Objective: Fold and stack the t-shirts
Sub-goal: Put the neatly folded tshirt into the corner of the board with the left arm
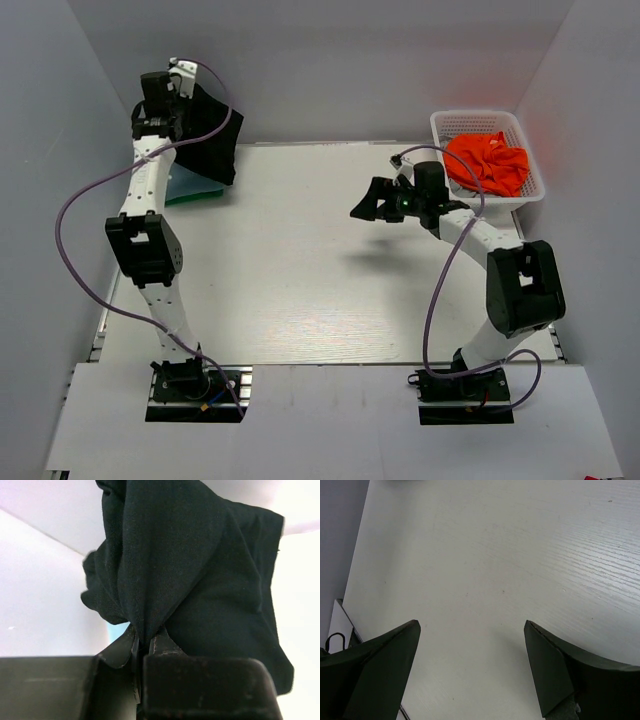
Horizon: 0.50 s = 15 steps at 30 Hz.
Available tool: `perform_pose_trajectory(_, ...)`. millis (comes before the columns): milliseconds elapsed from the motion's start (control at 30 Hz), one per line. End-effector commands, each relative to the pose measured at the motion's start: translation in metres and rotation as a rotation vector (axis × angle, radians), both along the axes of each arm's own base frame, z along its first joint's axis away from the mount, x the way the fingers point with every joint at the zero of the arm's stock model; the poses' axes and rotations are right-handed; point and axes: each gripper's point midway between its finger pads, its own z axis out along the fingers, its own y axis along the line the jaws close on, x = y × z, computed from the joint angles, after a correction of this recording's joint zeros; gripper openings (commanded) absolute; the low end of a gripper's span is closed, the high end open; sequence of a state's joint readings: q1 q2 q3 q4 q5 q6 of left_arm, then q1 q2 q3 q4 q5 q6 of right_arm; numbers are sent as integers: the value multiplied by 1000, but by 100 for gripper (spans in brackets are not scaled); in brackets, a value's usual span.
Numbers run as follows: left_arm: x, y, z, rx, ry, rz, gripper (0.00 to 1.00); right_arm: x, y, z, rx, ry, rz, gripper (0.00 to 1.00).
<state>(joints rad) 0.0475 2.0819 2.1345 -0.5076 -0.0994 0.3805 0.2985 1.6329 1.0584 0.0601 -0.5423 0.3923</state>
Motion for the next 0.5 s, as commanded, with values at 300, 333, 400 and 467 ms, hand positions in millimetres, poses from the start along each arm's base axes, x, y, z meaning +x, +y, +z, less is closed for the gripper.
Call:
perform_pose_trajectory(300, 18, 80, -15, -5, -72, -7, 0, 23, 12, 1, 7, 32, 14, 90)
perform_pose_trajectory(333, 20, 77, -23, -13, -61, -21, 0, 26, 13, 3, 8, 26, 15, 90)
perform_pose_trajectory(400, 26, 84, -44, -24, -37, -21, 0, 31, 14, 4, 8, 25, 13, 90)
perform_pose_trajectory(467, 29, 101, -53, 9, -33, 59, 3, 34, 15, 1, 5, 30, 12, 90)
